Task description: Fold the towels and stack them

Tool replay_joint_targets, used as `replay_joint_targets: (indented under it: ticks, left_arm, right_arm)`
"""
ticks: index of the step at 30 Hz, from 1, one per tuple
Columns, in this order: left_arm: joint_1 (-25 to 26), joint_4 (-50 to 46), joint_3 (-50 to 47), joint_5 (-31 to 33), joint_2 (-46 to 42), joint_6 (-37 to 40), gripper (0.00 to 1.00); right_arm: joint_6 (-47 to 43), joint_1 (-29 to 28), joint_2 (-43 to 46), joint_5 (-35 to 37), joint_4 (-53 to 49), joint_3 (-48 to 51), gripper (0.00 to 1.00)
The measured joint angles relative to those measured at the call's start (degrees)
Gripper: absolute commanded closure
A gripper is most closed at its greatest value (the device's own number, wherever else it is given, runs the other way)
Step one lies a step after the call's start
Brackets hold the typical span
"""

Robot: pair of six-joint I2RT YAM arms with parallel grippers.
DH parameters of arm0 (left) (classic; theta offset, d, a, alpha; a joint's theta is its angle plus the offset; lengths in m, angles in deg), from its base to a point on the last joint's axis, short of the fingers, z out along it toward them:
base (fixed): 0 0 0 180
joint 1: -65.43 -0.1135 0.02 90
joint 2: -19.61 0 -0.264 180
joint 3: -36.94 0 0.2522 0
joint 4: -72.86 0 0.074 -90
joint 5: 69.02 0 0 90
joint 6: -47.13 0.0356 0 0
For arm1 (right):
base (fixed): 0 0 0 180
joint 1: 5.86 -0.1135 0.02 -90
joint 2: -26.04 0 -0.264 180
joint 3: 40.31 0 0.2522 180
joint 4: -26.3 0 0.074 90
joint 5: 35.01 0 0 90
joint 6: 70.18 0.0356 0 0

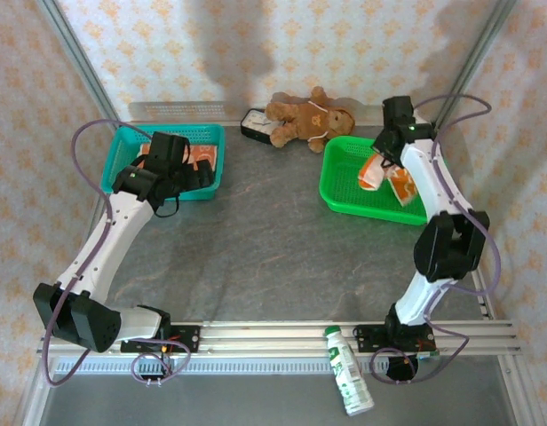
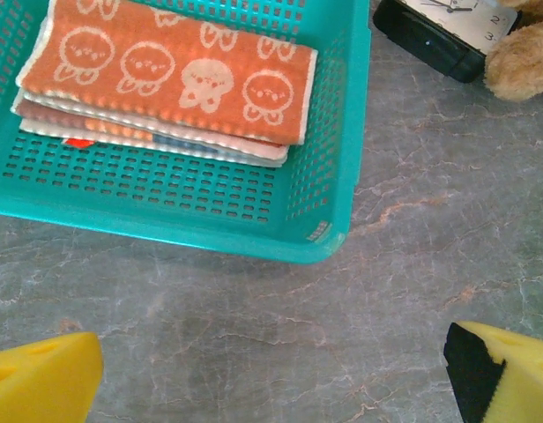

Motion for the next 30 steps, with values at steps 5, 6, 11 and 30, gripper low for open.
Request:
replay_joint_targets:
  ticks: [5,6,11,30]
  left_arm:
    - [0.0,0.9,-0.5,-1.1,-0.3,0.0,0.0]
    - [0.0,1.0,-0.9,-1.1,-0.6,0.0,0.0]
    - [0.0,1.0,-2.1,-1.8,-2.9,0.0,0.0]
    - [0.0,-0.9,-12.3,-2.2,-15.1,0.0,0.0]
  right_arm:
    - [-2.2,-8.8,5.4,0.6,-0.8,-5.6,1.0]
    - [-2.4,-10.6,6.0,0.5,-1.0,-7.1,1.0]
    - [-3.3,-20.0,6.6,0.5,-1.9,-11.5,1.0]
    - [2.4,-41.4,-9.9,-7.6,6.2,5.6,0.33]
